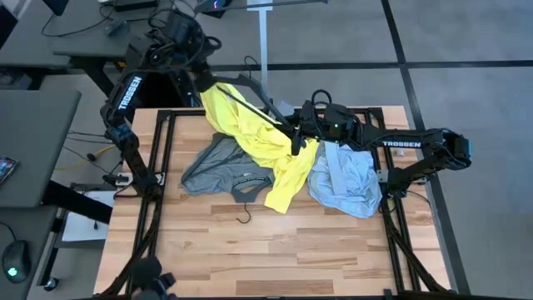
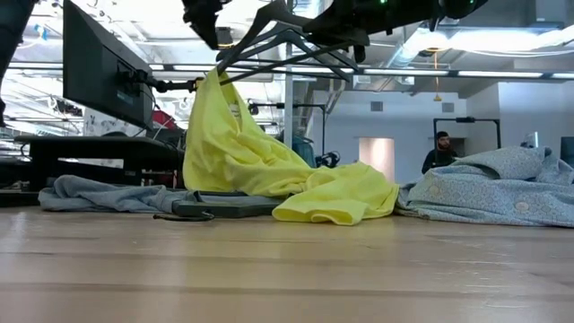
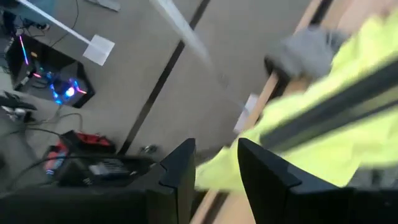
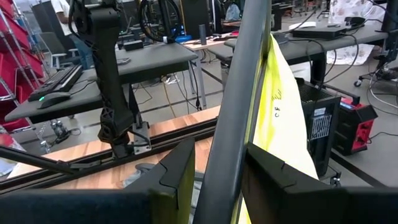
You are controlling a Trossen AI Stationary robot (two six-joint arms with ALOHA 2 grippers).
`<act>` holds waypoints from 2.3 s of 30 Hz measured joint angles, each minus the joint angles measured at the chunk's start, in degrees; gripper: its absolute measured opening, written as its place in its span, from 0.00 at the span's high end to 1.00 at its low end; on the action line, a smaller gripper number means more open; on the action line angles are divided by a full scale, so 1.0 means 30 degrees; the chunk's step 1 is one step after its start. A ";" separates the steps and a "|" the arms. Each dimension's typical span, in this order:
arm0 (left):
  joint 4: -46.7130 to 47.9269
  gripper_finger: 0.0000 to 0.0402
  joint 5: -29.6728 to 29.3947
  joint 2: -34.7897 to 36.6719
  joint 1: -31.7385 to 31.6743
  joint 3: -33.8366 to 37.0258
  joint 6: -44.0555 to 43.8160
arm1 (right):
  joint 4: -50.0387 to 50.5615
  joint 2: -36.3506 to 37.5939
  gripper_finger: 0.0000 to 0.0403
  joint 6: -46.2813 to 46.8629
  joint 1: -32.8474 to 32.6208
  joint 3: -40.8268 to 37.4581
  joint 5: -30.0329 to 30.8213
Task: Hang clothes
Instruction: Hang the yellow shirt on the bottom black hanger
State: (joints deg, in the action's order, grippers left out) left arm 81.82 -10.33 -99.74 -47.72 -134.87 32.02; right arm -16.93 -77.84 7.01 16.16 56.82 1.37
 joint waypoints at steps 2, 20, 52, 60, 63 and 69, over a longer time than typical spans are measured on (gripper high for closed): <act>0.0590 0.74 -0.0080 0.0000 -0.0285 0.0007 0.1724 | -0.0003 0.0000 0.76 -0.0001 0.0000 0.0000 -0.0170; 0.2754 0.74 0.1009 -0.0625 -0.1060 0.2040 0.4292 | -0.0007 0.0000 0.76 -0.0344 -0.0146 0.0000 -0.0555; 0.0493 0.74 0.4449 -0.0510 0.3244 0.3162 0.4694 | 0.0961 -0.0022 0.76 -0.0469 -0.0138 -0.0066 -0.1152; -0.0839 0.74 0.4507 -0.0495 0.5465 0.2646 0.2860 | 0.0216 0.0019 0.76 -0.0678 -0.0136 -0.0022 -0.1880; -0.0656 0.74 0.4430 -0.0503 0.5598 0.2301 0.2415 | 0.0214 0.0051 0.76 -0.0635 -0.0146 -0.0022 -0.1867; -0.0182 0.80 0.4626 -0.0517 0.5405 0.2091 0.1570 | 0.0216 0.0034 0.76 -0.0589 -0.0236 0.0007 -0.1881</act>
State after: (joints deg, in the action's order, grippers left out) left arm 81.28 3.55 -101.30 -31.51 -128.60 36.73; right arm -16.28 -77.74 5.24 15.46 56.84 -4.27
